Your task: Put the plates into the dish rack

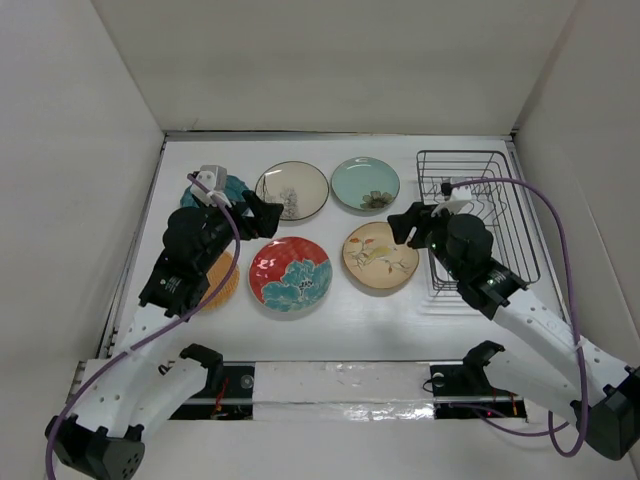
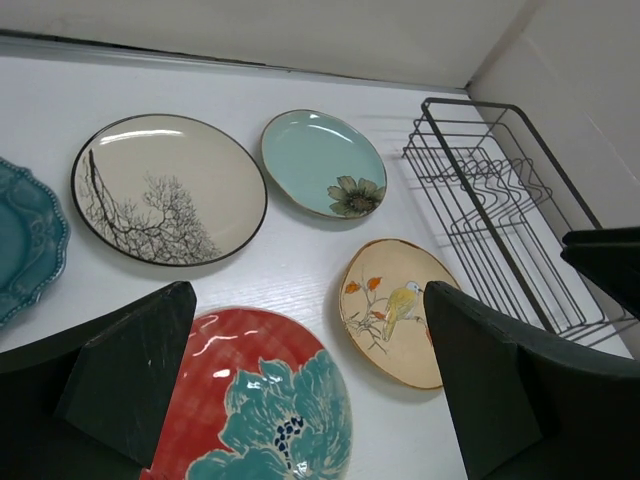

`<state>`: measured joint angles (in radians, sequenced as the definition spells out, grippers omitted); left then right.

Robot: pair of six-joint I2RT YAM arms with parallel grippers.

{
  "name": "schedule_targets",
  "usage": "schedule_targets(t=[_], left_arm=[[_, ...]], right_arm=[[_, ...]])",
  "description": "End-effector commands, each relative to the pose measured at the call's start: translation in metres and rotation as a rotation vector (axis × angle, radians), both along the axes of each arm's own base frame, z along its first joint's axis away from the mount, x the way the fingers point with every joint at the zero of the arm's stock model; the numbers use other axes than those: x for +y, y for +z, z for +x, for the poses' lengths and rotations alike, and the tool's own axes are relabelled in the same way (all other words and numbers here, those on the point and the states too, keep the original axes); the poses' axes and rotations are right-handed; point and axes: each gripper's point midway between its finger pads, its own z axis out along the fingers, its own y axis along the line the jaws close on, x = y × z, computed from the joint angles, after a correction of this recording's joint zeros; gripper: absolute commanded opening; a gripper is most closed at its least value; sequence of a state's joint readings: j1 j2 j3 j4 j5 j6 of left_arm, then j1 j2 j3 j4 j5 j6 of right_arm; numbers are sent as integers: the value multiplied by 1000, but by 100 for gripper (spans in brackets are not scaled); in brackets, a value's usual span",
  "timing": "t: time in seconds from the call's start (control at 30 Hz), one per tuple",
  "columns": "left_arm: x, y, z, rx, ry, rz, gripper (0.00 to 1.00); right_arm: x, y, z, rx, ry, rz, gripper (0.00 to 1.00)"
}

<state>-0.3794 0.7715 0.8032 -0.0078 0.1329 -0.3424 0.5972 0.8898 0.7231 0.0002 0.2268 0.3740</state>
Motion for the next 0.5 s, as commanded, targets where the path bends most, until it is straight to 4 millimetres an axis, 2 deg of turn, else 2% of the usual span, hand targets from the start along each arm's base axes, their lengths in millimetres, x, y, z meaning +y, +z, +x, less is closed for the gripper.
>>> schedule_targets(t=[0.0,0.03,0.07,0.1,0.13,0.17,0.2,0.23,0.27,0.33,0.37,0.4,0.43,0.47], left_arm=[[11,11,-1,32,70,-23,99],[8,10,-5,32,48,-19,99],[6,17,-13,0,13,-25,99],[1,12,-20,-11,-34,-11,99],[-3,17,-27,-59,-83,4,99],[-5,23,-37,-89,-114,-9,99],[-3,21,-40,-96,-111,-8,99],[0,18,-42,-96,-108,18,99],[3,19,-45,-106,-101,26,99],[5,13,-49,-98,-99,44,99],[7,16,-54,-120,-104,42,99],[7,10,-57,-117,-108,41,96],[6,9,-63,-132,-122,27,75],[7,13,-66,-146,-128,22,57]], right_arm=[[8,21,-4,-44,31,83,63],[13,23,-6,-46,59,95,63],[17,27,-6,-56,75,114,57],[22,27,-7,-52,95,125,50],[30,23,-7,-36,129,130,43],[34,22,-5,-21,139,142,29],[39,27,-3,-12,150,147,20],[48,15,3,31,168,129,13],[53,11,7,53,176,128,0],[65,15,15,69,197,144,0],[72,2,23,116,193,155,0],[82,1,25,126,203,172,0],[95,-7,32,161,202,184,0],[98,4,33,147,201,202,0]])
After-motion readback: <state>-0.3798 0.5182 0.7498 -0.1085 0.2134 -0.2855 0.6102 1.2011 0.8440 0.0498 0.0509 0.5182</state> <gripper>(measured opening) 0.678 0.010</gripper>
